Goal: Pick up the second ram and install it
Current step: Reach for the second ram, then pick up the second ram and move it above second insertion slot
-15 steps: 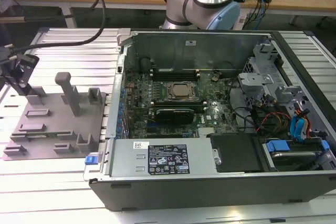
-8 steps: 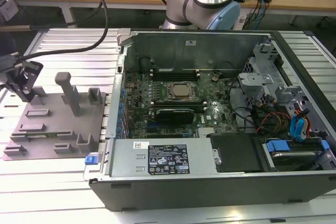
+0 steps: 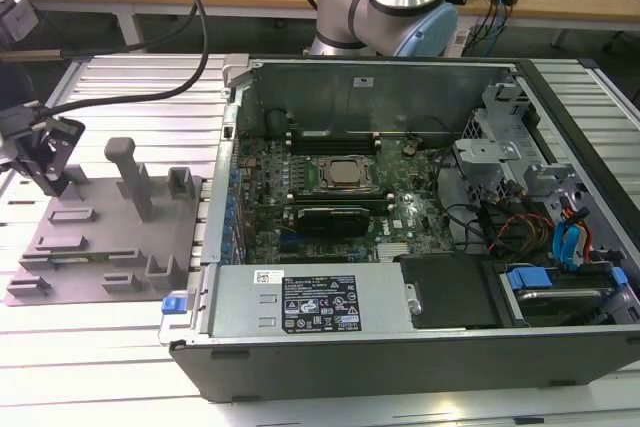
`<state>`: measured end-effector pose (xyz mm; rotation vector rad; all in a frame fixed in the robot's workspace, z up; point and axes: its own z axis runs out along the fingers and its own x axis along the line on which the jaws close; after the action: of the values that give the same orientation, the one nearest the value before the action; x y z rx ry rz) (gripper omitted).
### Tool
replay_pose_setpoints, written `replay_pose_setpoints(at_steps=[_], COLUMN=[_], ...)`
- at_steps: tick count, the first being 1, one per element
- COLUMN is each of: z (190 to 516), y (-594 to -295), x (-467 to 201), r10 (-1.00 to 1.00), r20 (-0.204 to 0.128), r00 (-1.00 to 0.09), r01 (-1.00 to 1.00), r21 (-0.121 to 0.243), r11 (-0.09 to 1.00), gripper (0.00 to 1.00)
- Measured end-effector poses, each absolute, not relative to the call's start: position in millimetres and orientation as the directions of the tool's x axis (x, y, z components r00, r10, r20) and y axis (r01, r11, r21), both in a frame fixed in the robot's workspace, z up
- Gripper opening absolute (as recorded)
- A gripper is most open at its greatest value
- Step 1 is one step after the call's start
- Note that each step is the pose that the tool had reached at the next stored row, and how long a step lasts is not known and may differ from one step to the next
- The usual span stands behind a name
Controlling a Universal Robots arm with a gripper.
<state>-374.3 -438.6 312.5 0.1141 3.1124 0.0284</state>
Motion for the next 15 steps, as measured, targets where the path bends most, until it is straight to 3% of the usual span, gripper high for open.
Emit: replay_pose_setpoints(at_steps=[9, 15], z=[312.5, 312.5], y=[-438.6, -438.6], x=[-374.3, -374.3], r10=[0.070, -0.069], r20=[-0.026, -0.026], r00=[-0.997, -0.997], r01=[0.070, -0.069], r21=[0.019, 0.019], r11=[0.997, 0.997], gripper=[0.08, 0.08])
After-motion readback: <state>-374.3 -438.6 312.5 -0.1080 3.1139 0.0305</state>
